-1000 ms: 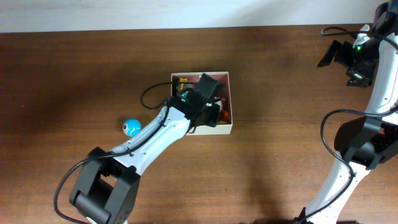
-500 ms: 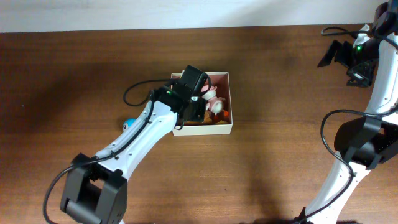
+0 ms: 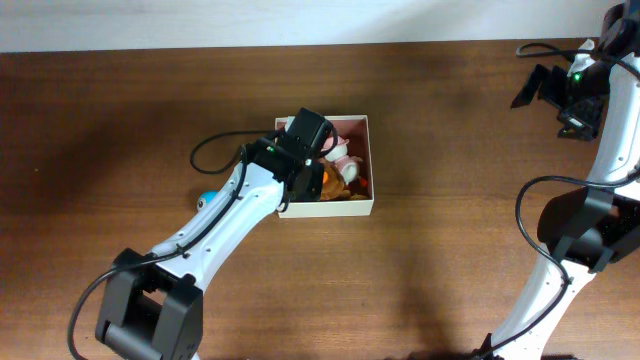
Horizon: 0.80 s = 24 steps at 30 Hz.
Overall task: Pack container
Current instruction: 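Lower the teddy bear into the box front and press it down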
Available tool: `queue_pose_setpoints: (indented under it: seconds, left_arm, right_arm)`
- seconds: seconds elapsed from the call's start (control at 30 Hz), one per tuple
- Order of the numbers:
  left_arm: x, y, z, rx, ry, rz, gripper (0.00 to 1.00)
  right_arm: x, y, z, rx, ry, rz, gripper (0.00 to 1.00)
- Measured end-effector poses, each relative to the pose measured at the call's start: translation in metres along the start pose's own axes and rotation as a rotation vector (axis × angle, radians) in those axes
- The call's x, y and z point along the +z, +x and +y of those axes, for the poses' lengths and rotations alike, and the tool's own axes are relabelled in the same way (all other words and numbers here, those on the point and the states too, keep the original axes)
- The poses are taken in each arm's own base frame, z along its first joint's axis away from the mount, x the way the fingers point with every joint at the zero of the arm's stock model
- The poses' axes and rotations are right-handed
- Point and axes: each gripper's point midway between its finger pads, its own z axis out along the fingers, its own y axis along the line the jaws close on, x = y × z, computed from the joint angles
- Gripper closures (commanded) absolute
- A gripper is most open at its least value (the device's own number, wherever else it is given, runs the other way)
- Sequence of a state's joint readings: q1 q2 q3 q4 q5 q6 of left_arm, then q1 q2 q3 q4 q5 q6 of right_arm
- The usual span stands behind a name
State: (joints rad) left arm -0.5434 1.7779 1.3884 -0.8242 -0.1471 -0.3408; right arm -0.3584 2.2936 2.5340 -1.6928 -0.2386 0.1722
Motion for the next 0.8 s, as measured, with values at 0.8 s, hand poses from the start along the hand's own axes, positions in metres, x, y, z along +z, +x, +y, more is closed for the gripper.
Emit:
queue_pose_setpoints:
  seconds: [0.8]
  left_arm:
    - [-0.006, -0.037, -0.074, 0.194, 0.169, -0.203, 0.52]
  right_arm:
    - [0.0, 0.0, 0.0, 0.0, 0.0, 0.0, 0.01]
